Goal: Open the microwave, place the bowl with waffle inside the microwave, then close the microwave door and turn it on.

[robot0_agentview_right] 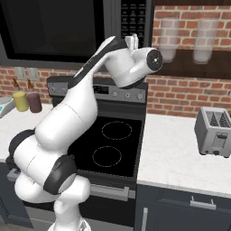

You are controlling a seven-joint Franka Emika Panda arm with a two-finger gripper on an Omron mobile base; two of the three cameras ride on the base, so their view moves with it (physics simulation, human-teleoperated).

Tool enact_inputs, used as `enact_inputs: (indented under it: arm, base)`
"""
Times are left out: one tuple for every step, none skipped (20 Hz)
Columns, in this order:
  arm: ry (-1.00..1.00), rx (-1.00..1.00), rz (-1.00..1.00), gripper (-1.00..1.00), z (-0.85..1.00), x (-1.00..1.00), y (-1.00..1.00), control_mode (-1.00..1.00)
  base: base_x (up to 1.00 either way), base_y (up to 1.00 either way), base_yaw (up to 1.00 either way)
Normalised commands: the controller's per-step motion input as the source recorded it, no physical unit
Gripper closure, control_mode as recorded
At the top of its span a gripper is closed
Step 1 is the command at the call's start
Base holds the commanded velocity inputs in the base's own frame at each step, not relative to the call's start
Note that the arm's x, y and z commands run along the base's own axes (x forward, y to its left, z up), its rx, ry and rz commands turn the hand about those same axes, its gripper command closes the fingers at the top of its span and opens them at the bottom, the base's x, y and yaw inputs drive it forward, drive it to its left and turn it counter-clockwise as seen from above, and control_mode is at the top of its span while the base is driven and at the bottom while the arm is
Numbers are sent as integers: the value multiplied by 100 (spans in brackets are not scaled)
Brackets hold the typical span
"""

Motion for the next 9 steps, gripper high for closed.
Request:
enact_inputs:
  arm:
    - [-11,0,5,100,-36,40,-11,-100]
    - [-25,0,6,100,-53,26,0,-100]
    - [-42,0,6,100,-73,6,0,-100]
    - [-49,0,4,100,-82,0,0,-100]
    - [-52,-1,4,100,-100,0,0,-100]
    - [-66,-7,3,100,-100,-1,0,-100]
    - [-73,-17,3,100,-100,-19,8,-100]
    - [-75,-23,2,100,-100,-26,19,-100]
    - [-74,-26,1,100,-100,-34,27,-100]
  base:
    - [0,0,0]
    - [0,0,0]
    - [0,0,0]
    - [0,0,0]
    - [0,0,0]
    - [0,0,0]
    - [0,0,0]
    - [0,0,0]
    - [0,0,0]
